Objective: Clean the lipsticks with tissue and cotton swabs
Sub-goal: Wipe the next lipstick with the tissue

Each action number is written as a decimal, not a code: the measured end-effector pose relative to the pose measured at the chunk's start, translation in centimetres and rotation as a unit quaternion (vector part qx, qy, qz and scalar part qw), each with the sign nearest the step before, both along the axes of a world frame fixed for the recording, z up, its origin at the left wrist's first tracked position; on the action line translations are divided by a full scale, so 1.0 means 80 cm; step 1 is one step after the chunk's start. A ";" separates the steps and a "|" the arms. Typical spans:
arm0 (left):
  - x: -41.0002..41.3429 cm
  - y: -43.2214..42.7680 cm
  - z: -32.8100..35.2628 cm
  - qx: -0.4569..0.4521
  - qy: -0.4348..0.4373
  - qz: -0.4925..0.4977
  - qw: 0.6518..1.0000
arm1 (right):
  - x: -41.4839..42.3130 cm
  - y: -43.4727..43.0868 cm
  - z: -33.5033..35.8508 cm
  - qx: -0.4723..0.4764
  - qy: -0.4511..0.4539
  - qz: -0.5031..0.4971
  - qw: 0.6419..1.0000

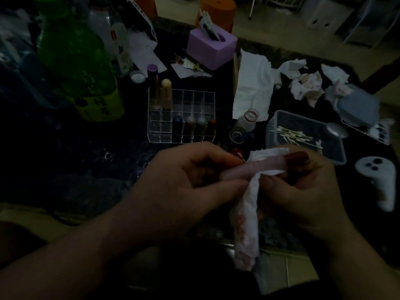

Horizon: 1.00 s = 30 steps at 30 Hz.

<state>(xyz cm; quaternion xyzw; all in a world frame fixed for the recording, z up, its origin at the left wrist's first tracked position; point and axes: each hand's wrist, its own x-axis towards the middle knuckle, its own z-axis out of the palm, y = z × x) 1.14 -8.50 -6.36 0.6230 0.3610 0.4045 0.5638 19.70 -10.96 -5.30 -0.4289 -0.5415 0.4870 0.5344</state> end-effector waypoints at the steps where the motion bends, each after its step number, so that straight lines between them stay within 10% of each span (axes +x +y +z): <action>1: -0.002 0.004 0.003 -0.115 -0.048 -0.055 0.991 | 0.001 0.000 -0.001 -0.003 -0.005 -0.008 1.000; 4: -0.004 0.011 -0.002 -0.184 -0.072 -0.088 0.976 | 0.002 0.000 -0.003 0.004 -0.031 -0.013 0.999; 10: 0.001 0.001 -0.017 0.210 0.064 0.047 0.974 | 0.000 0.000 0.000 0.025 -0.034 0.001 0.999; 16: -0.002 0.012 0.000 -0.203 -0.092 -0.069 0.972 | 0.003 0.002 -0.001 0.035 -0.043 0.011 0.998; 23: 0.002 0.004 -0.009 0.086 -0.002 0.007 0.996 | 0.004 0.003 -0.002 0.001 -0.014 0.008 1.000; 30: -0.002 0.008 -0.013 0.055 -0.018 -0.006 0.998 | 0.010 0.004 -0.007 -0.029 0.017 -0.005 0.999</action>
